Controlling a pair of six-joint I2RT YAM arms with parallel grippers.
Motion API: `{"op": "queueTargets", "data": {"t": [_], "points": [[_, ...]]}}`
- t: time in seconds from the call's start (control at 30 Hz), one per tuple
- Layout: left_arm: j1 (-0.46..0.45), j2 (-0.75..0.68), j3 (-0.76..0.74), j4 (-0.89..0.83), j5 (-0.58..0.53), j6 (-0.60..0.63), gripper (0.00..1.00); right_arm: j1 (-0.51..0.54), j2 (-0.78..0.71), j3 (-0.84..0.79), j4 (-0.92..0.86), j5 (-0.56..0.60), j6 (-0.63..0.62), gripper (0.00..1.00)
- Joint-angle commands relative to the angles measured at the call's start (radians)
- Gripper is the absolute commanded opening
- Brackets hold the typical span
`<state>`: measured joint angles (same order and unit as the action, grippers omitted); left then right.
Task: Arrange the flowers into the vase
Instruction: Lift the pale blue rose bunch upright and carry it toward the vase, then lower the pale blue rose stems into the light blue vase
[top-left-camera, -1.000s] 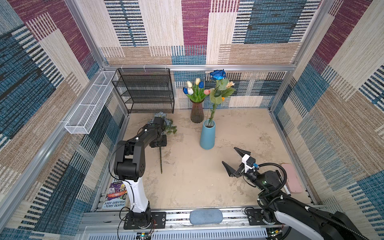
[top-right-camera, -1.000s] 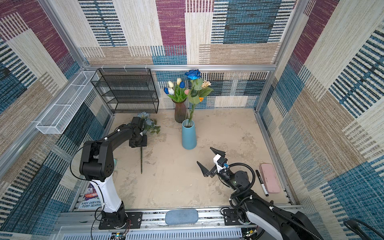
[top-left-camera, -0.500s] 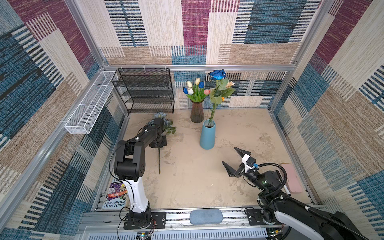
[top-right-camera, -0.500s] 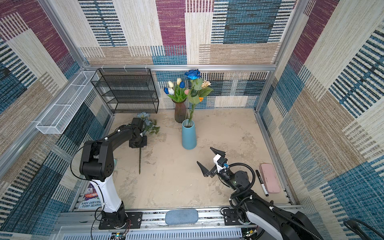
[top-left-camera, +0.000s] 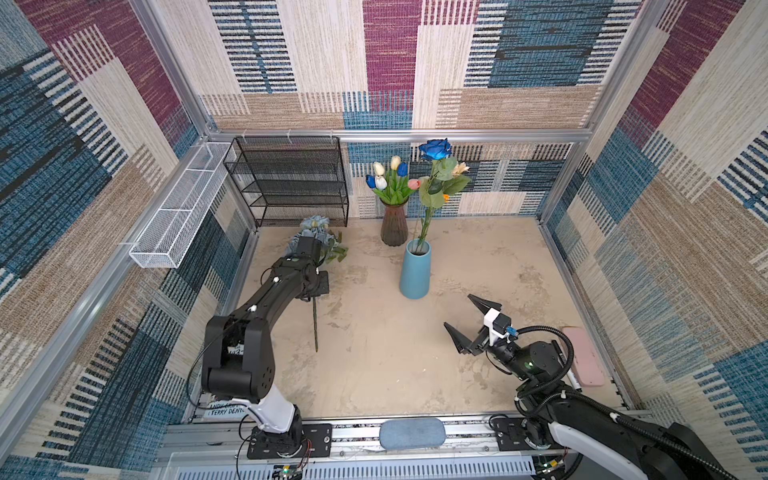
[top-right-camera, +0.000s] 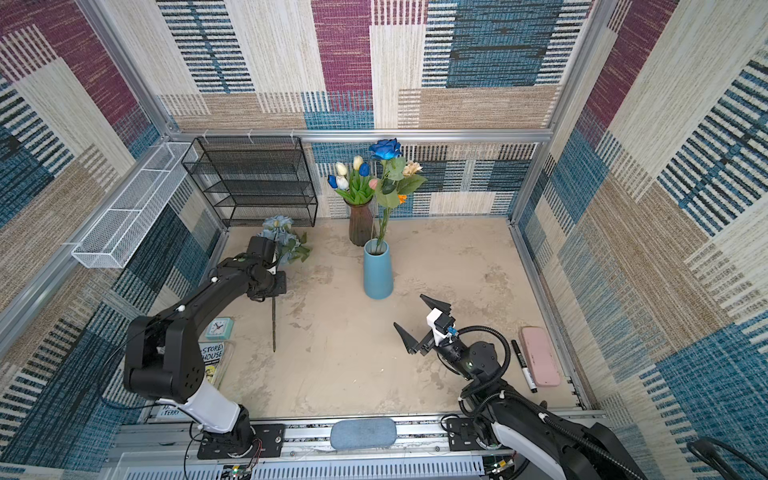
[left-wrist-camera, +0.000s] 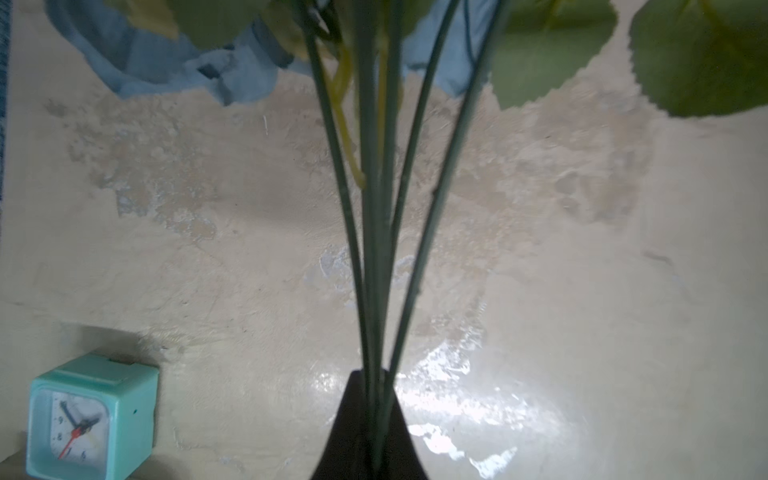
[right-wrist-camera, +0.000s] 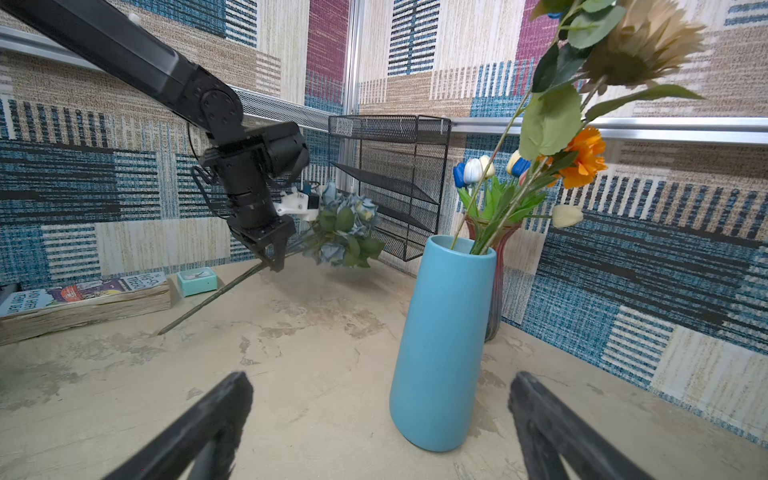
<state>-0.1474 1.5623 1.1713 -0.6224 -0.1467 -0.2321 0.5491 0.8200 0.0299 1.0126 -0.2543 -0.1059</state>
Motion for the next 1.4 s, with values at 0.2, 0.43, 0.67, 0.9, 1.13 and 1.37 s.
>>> {"op": "queueTargets", "data": {"t": [0.2,0.43,0.67,0.9,1.13,1.37], "points": [[-0.117,-0.436,-0.211,0.44,0.297,0.089,0.0,0.0,-0.013,-0.006,0.038,0.006,0.016,1.0],[-0.155,-0.524,-0.331,1.013,0.49,0.019,0.0,0.001,-0.024,-0.006,0.03,0.006,0.014,1.0],[-0.203,-0.328,-0.179,1.334,0.553,-0.039,0.0,0.002,-0.028,-0.008,0.024,0.009,0.009,1.0],[-0.256,-0.107,-0.033,1.524,0.542,-0.033,0.0,0.0,-0.045,-0.009,0.012,0.017,0.005,1.0],[-0.288,0.037,0.068,1.574,0.54,-0.059,0.0,0.0,-0.04,-0.008,0.012,0.025,0.002,1.0],[-0.311,0.117,0.093,1.586,0.539,-0.077,0.0,0.0,-0.039,-0.005,0.009,0.021,0.002,1.0]]}}
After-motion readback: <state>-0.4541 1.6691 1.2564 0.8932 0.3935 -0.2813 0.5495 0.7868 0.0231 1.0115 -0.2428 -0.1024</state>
